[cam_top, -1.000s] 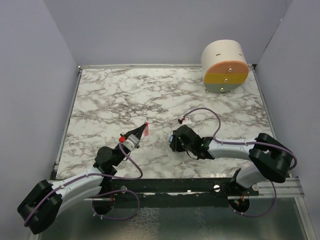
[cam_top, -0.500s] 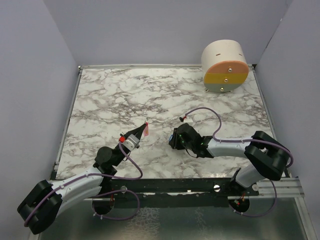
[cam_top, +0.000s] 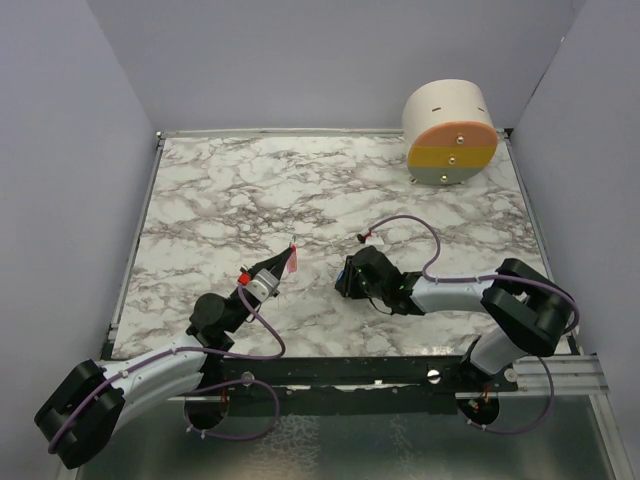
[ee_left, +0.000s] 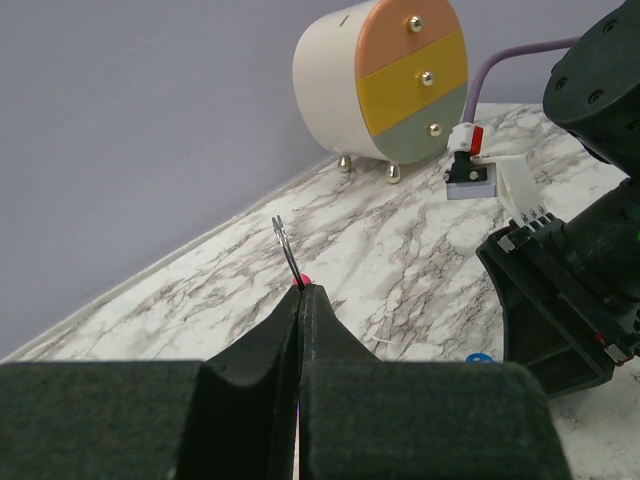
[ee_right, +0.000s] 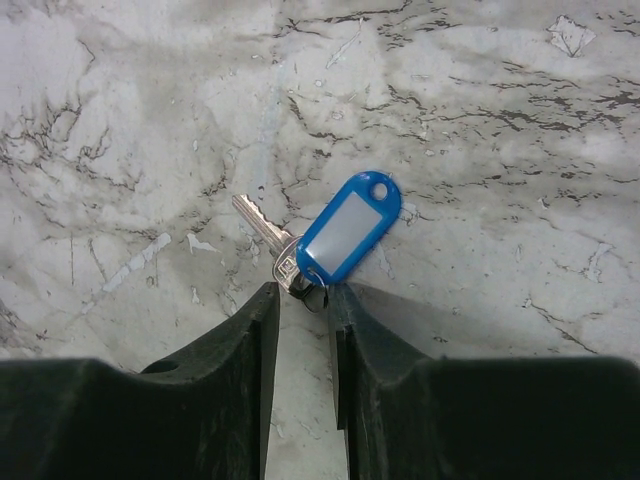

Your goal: Put the keys on the keyring

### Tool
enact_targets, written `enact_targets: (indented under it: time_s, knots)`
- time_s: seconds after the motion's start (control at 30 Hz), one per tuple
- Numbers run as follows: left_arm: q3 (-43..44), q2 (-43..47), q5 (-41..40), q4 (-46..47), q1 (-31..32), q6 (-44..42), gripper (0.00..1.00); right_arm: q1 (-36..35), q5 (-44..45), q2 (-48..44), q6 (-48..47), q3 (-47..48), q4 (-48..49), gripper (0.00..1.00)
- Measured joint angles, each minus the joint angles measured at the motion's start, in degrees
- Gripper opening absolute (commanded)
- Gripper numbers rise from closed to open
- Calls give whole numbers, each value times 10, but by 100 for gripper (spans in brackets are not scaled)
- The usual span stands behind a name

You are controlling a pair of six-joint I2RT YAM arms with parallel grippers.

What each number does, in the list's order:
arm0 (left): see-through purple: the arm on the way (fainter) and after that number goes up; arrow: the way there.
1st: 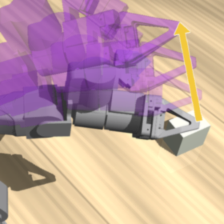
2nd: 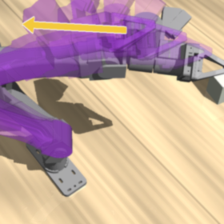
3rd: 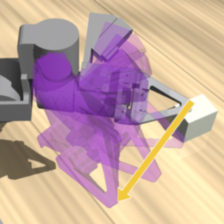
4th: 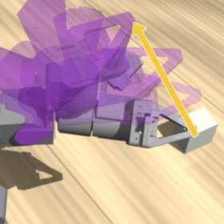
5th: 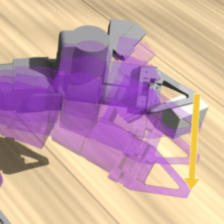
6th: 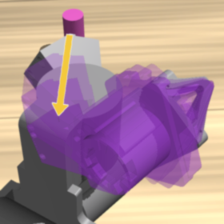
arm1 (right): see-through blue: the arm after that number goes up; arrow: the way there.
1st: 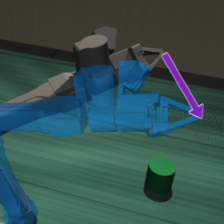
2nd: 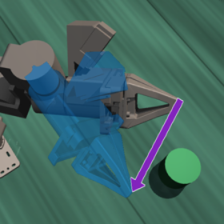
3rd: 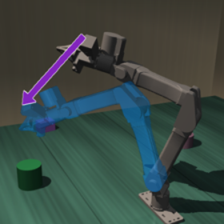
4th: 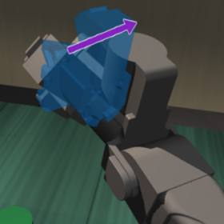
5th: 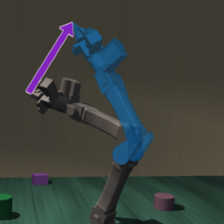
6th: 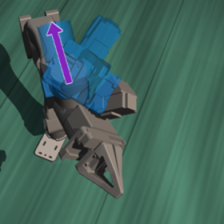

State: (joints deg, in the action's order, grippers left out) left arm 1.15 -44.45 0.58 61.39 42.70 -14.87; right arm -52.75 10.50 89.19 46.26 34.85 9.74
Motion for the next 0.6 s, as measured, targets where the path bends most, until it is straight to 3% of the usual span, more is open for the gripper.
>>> enact_targets:
  time_s: [0.47, 0.6]
  knots:
    - [0, 0, 0, 0, 0, 0, 0, 0, 0, 11, 2, 1, 7, 1]
    - [0, 0, 0, 0, 0, 0, 0, 0, 7, 11, -11, 2, 8, 1]
